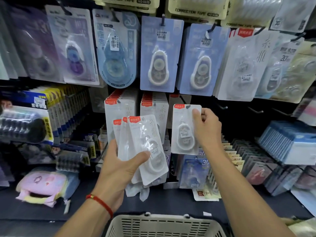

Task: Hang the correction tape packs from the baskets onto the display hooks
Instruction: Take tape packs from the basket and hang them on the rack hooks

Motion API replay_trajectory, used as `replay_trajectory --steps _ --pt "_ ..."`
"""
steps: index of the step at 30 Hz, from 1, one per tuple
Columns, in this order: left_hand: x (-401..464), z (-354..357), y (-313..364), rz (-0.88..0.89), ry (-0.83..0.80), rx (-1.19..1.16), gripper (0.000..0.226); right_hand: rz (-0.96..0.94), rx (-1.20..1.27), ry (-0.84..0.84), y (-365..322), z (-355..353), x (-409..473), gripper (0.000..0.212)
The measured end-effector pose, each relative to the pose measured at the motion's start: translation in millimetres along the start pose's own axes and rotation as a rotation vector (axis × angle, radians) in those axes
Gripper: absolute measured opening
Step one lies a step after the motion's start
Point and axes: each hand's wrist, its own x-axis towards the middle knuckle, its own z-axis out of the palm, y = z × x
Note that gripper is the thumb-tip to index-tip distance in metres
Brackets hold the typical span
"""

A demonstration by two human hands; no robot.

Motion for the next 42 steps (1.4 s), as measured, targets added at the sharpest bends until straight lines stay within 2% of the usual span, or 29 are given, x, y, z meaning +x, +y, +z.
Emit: replay_trajectory --steps 4,6,8,9,11,12,14,19,23,26,29,42 --pt "-4.4 6.4 3.9 -0.017 -0.023 -0.026 0.064 0.103 -0.091 -0.034 7.9 -3.9 -14.6 0.045" --pt "-6.4 10.4 5.9 -0.017 -0.023 -0.037 0.067 0.126 0.009 -0.056 7.0 -10.2 -33.8 0.034" --pt "-7.1 14.0 4.8 -0.015 -0.022 -0.039 0.064 0.142 0.176 -0.268 4.1 -14.4 -55.6 0.021" --pt "-8.0 16.7 3.8 -0.017 -0.024 -0.038 0.066 0.125 0.227 -0.418 1.4 -16.0 -66.9 0.022" --pt "-9.8 22.7 2.3 -0.010 -0.020 -0.033 0.073 0.054 0.239 -0.655 -1.7 -16.4 -86.2 0.035" --pt "-10.7 25.5 1.9 -0.003 -0.018 -0.032 0.078 0.023 0.218 -0.695 -2.4 -14.6 -94.1 0.043" --pt "-12.0 29.9 0.6 0.012 -0.015 -0.038 0.081 0.017 0.204 -0.672 -2.5 -11.3 -103.5 0.053" --pt "-10.9 33.8 -3.6 0.058 -0.046 -0.053 0.084 0.082 0.400 -0.618 4.4 -15.7 -104.4 0.049" --pt "-5.8 30.5 -9.5 0.081 -0.043 -0.019 0.083 0.114 0.451 -0.482 6.5 -22.4 -100.5 0.060" --pt "-1.0 26.6 -13.9 0.117 0.042 0.045 0.080 0.088 0.413 -0.274 9.0 -26.1 -96.8 0.044" --pt "1.1 23.6 -17.2 0.124 0.081 0.064 0.082 0.089 0.397 -0.163 13.3 -27.7 -91.1 0.030" --pt "1.2 21.6 -18.4 0.168 0.079 0.089 0.075 0.084 0.357 -0.056 13.9 -23.2 -84.0 0.042"
